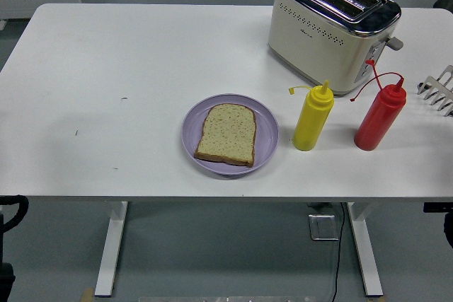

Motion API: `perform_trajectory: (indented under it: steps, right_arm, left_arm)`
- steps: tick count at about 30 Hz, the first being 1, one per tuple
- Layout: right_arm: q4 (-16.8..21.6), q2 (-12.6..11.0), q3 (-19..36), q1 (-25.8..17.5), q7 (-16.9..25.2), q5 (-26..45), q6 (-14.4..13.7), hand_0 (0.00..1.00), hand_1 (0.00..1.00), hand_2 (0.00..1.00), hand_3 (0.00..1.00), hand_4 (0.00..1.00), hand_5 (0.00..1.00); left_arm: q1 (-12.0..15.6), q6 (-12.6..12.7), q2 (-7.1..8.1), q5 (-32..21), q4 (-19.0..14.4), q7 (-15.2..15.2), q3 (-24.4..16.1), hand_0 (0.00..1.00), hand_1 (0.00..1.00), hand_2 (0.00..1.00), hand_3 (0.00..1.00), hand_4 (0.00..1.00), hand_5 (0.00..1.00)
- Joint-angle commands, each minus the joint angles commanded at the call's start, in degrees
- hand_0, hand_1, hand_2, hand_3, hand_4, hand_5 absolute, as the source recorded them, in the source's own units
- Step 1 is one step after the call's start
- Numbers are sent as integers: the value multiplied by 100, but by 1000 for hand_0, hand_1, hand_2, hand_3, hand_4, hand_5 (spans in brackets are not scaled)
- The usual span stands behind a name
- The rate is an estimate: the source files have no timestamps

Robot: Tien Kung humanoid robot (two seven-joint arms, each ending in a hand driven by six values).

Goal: Pick up the cup,pour liquid into bread,place the cup on the desk

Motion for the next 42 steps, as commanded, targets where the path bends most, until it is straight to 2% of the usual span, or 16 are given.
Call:
perform_trajectory:
  steps: [42]
  right_arm:
    - [-43,17,-11,-5,16,66,-80,770,724,735,754,621,563]
  left_arm:
    - [16,3,9,-1,-7,-2,6,721,735,730,666,638,998]
